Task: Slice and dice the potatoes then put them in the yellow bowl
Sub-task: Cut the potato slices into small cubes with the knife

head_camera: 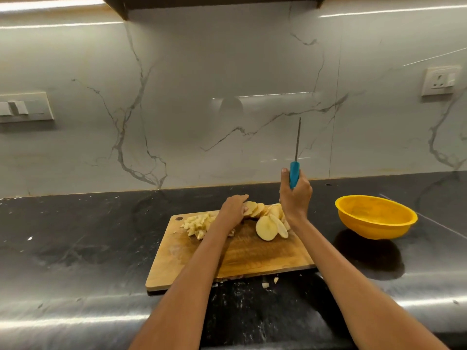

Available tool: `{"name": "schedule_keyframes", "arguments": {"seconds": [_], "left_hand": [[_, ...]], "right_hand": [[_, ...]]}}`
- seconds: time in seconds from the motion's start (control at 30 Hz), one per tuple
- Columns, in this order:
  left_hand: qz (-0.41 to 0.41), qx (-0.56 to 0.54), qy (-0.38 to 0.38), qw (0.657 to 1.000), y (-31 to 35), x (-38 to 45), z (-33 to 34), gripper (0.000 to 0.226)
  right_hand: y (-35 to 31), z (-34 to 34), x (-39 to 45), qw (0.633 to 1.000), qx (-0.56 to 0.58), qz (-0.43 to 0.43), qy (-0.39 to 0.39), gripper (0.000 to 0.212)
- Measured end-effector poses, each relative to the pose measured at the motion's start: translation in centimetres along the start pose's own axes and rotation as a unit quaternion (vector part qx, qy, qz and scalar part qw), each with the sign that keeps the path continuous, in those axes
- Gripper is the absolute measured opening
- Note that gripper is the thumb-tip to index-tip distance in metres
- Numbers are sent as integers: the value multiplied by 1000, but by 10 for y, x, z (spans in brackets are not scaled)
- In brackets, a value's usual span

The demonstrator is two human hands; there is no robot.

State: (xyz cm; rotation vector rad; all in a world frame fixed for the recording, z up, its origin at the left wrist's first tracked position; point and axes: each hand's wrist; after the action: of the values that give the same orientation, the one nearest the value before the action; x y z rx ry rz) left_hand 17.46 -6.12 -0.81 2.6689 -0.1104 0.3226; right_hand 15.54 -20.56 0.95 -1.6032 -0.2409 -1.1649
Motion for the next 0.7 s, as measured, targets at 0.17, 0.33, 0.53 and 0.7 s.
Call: {"name": "schedule_keyframes", "arguments": {"seconds": [0.17, 0.33, 0.53, 0.7], "left_hand": [[3, -5, 26, 1000, 0, 4, -5, 45], [20, -35, 56, 998, -4, -2, -6, 43], [42, -80, 52, 995, -6, -6, -8, 40], [37, -143, 98, 984, -3, -14, -19, 31]], "right_hand": [[7, -1, -4, 999, -33, -13, -25, 24], [9, -1, -9, 997, -48, -35, -51, 27], [4, 1, -9, 996, -43, -43, -69, 28], [-5, 0, -12, 996, -6, -7, -86, 27]]}}
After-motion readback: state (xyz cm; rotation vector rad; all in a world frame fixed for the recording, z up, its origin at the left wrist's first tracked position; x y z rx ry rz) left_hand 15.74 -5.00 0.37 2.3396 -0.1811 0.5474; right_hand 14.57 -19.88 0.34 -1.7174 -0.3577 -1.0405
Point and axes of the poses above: each hand's wrist, its own x-axis towards the middle knuckle, its own z-axis out of the palm, y = z × x, and after that the axes turned 10 degrees about -z, right-handed
